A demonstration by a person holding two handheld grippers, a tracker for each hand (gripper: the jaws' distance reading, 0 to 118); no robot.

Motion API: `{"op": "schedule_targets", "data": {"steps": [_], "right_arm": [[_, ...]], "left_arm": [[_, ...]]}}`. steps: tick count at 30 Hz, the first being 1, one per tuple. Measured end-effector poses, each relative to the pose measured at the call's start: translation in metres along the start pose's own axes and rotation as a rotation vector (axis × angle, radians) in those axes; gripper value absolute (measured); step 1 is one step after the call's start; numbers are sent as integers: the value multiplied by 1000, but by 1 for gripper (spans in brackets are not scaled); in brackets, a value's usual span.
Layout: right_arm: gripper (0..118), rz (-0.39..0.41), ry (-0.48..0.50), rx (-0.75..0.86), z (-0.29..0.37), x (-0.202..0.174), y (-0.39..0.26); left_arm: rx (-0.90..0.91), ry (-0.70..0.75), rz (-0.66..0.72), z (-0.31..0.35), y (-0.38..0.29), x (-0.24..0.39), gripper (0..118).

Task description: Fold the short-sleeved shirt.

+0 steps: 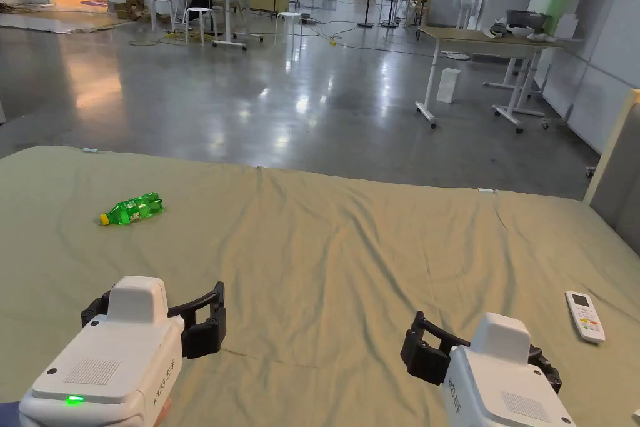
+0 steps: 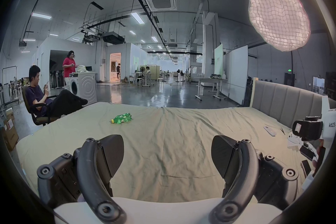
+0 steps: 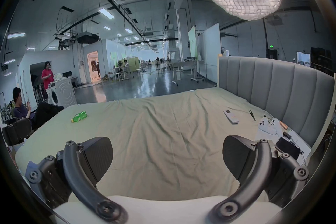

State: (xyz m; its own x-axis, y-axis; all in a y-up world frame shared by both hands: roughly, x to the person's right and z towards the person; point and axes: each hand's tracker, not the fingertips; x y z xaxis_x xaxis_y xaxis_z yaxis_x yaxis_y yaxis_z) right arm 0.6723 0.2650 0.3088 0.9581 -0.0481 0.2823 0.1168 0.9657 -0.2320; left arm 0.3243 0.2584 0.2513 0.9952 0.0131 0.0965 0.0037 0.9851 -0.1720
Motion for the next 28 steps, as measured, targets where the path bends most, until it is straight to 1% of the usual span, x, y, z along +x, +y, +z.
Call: {"op": "schedule_targets", "data": {"steps": [2,5,7,10,12,20,24,26,28], "right_arm": [[118,19,22,29,-1,3,-1],[118,76,52,87,-4,4,-6],[118,101,77,140,-2,5,-7],[118,121,63,172,-1,2,-5],[118,116,55,161,-1,1,-4],[118,105,42,142,-3,-2,3],[118,95,45,134,-8,0,3],[118,88,48,130,-9,1,2],[118,86,44,125,-14,2,1]], "left_arm": [[1,6,-3,1,1,0,102],[11,12,-9,2,1,0,103],[14,13,-14,2,2,0,103],[21,21,-19,3,2,1,109],[28,24,-21,3,2,1,112],[44,18,-21,4,4,1,112],[43,11,-18,3,3,1,115],[37,3,-16,3,4,1,118],[36,1,-14,3,4,1,118]]}}
